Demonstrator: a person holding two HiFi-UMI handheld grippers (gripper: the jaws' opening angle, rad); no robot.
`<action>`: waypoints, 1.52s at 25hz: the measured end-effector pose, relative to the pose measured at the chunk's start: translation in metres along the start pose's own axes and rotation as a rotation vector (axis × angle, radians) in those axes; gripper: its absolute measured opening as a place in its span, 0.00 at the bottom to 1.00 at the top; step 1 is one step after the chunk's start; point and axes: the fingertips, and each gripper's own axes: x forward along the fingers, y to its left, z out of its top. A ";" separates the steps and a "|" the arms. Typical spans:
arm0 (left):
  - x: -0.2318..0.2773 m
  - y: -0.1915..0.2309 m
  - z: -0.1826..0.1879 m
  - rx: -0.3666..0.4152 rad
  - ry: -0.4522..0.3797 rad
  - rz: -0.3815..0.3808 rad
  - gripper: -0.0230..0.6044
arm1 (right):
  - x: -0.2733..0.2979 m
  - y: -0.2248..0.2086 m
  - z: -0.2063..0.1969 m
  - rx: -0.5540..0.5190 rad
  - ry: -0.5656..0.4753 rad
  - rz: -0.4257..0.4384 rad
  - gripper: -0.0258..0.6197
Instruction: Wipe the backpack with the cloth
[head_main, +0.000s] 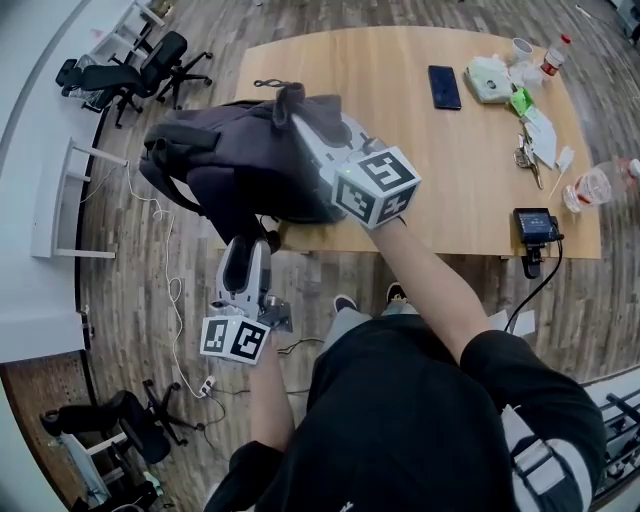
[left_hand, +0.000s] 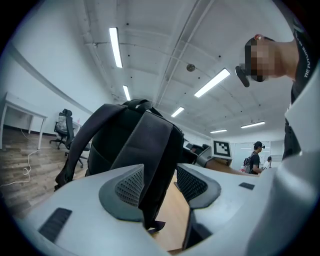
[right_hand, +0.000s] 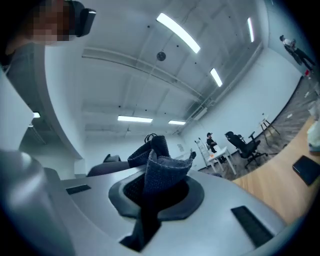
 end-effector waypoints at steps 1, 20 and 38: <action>-0.001 0.001 0.000 -0.001 0.001 0.003 0.38 | -0.006 -0.015 -0.012 0.033 0.022 -0.046 0.09; 0.017 -0.007 -0.010 -0.023 0.019 -0.017 0.38 | -0.099 -0.017 -0.211 0.378 0.516 -0.229 0.09; 0.019 -0.021 -0.027 -0.015 0.064 -0.057 0.38 | -0.034 0.100 0.013 0.093 0.055 0.246 0.09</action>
